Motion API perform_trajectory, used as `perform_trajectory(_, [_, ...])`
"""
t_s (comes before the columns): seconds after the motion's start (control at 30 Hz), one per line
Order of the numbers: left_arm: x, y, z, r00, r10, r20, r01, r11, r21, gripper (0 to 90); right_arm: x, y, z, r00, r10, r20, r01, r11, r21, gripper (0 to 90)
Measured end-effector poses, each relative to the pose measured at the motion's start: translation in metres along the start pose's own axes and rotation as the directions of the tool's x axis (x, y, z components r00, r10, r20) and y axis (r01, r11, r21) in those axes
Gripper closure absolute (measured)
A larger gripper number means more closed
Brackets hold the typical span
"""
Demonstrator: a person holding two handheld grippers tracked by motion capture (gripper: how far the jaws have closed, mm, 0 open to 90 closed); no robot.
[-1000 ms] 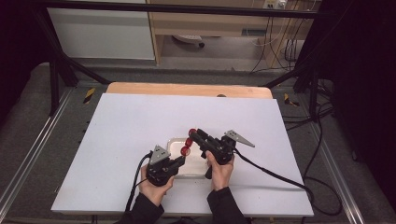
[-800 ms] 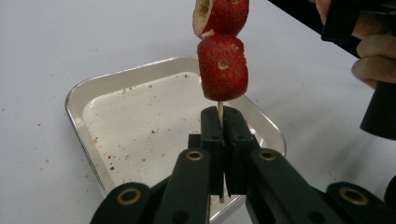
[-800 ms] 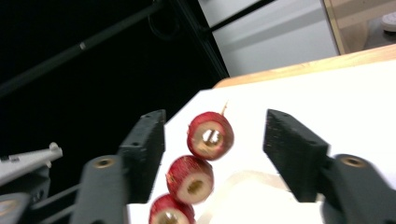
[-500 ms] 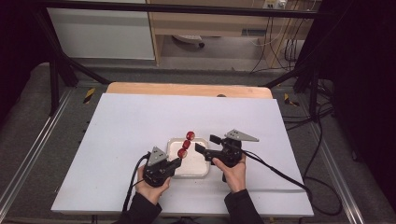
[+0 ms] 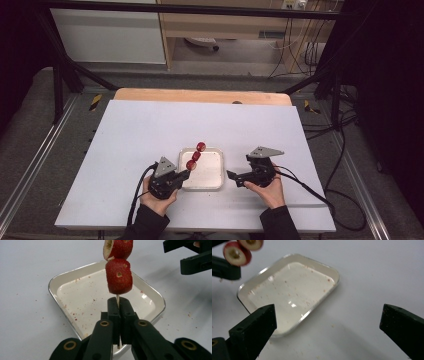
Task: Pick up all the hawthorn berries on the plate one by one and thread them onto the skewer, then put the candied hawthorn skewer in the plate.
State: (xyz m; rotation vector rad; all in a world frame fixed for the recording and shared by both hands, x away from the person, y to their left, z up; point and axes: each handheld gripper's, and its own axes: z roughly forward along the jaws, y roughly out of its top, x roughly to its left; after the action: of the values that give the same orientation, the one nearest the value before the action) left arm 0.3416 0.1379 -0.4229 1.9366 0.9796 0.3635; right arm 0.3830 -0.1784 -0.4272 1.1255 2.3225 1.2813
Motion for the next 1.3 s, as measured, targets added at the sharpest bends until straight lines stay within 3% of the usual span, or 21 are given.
perform_trajectory(0.3, [0.005,0.004,-0.003,0.9992,0.029,0.026,-0.03,0.9987,0.04,88.3,-0.016,-0.026,-0.014,0.9993,-0.036,0.003,0.036,0.997,0.064,0.4])
perform_trajectory(0.47, [0.009,0.01,-0.003,0.9983,0.055,0.018,-0.057,0.9952,0.08,88.3,-0.025,-0.039,-0.022,0.999,-0.043,0.008,0.043,0.997,0.063,0.4])
perform_trajectory(0.8, [0.012,0.026,0.008,0.9944,0.106,-0.001,-0.103,0.9753,0.195,88.3,-0.034,-0.05,-0.034,0.9998,-0.013,0.013,0.012,0.999,0.044,0.7])
perform_trajectory(0.93, [0.012,0.029,0.017,0.9946,0.104,-0.001,-0.101,0.9708,0.217,88.3,-0.034,-0.051,-0.036,0.9997,-0.013,0.021,0.012,0.999,0.038,0.8])
perform_trajectory(1.3, [0.007,0.027,0.036,0.9939,0.11,-0.005,-0.103,0.9482,0.3,88.3,-0.034,-0.051,-0.037,0.9999,-0.008,0.015,0.008,0.999,0.034,0.7])
